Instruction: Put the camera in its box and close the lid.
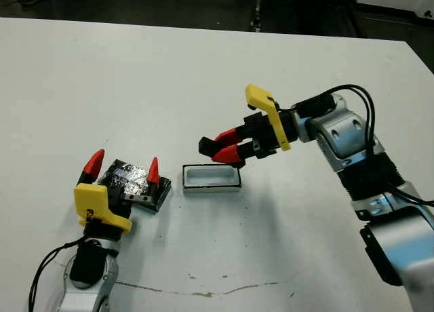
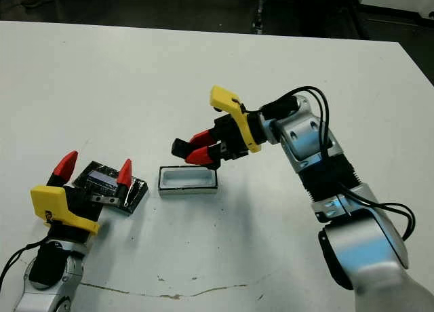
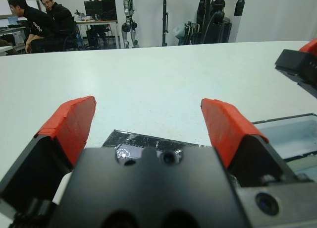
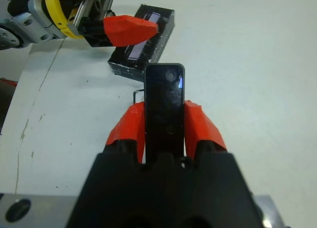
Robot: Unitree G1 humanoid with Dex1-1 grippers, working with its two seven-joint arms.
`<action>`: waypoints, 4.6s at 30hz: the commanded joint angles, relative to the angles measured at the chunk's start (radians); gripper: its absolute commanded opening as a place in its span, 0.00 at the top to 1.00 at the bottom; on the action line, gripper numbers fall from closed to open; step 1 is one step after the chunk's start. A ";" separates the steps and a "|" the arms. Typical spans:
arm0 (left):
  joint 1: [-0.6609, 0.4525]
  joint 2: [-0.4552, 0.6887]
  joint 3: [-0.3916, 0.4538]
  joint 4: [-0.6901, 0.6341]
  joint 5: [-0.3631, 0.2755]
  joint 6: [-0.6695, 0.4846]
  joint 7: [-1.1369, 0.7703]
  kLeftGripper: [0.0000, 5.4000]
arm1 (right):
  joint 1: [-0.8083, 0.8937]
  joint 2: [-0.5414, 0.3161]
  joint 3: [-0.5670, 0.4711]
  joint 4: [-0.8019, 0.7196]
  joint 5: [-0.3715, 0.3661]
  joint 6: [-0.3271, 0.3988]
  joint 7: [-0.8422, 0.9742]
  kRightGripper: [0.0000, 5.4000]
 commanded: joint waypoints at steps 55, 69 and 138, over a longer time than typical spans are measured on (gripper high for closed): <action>0.010 0.000 -0.003 0.009 0.003 -0.006 0.002 0.00 | 0.102 -0.057 0.125 -0.069 -0.130 -0.031 -0.064 0.66; 0.012 0.003 0.000 0.010 -0.011 -0.003 -0.008 0.00 | 0.082 -0.056 0.126 -0.036 -0.121 -0.079 -0.026 0.27; -0.376 0.808 0.244 0.102 -0.302 0.229 -0.789 0.00 | 1.163 0.177 -0.500 -0.823 0.214 -0.305 -0.985 1.00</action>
